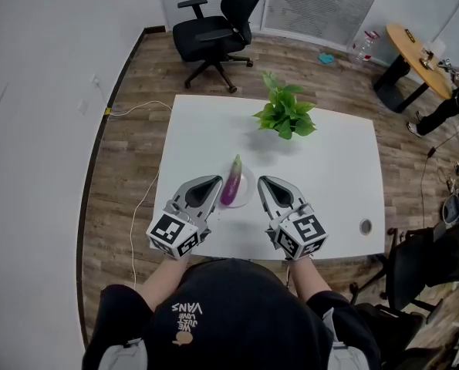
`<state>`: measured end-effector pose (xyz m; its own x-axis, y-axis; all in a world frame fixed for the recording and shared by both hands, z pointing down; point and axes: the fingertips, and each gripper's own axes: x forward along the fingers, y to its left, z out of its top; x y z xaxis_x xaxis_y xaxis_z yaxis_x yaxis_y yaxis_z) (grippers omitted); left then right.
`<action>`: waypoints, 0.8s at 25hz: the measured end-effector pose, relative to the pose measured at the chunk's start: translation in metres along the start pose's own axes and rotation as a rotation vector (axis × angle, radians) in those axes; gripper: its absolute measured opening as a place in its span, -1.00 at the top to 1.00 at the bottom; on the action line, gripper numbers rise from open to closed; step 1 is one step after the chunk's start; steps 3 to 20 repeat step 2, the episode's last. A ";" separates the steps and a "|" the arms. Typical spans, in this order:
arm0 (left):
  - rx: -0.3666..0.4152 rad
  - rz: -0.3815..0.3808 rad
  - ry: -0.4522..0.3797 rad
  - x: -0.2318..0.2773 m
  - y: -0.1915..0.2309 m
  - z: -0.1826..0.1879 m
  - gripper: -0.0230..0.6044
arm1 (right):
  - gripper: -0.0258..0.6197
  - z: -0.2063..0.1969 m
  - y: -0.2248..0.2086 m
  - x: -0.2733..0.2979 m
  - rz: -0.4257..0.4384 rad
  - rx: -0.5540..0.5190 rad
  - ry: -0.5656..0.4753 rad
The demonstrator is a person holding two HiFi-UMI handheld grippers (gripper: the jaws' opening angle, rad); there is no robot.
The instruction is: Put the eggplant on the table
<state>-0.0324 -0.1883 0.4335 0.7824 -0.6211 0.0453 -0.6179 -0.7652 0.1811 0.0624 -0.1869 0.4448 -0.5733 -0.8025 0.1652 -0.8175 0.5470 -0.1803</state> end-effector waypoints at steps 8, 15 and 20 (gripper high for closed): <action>-0.002 -0.001 0.001 0.000 0.000 0.000 0.90 | 0.86 0.000 0.000 0.000 0.000 -0.001 0.001; -0.002 -0.001 0.001 0.000 0.000 0.000 0.90 | 0.86 0.000 0.000 0.000 0.000 -0.001 0.001; -0.002 -0.001 0.001 0.000 0.000 0.000 0.90 | 0.86 0.000 0.000 0.000 0.000 -0.001 0.001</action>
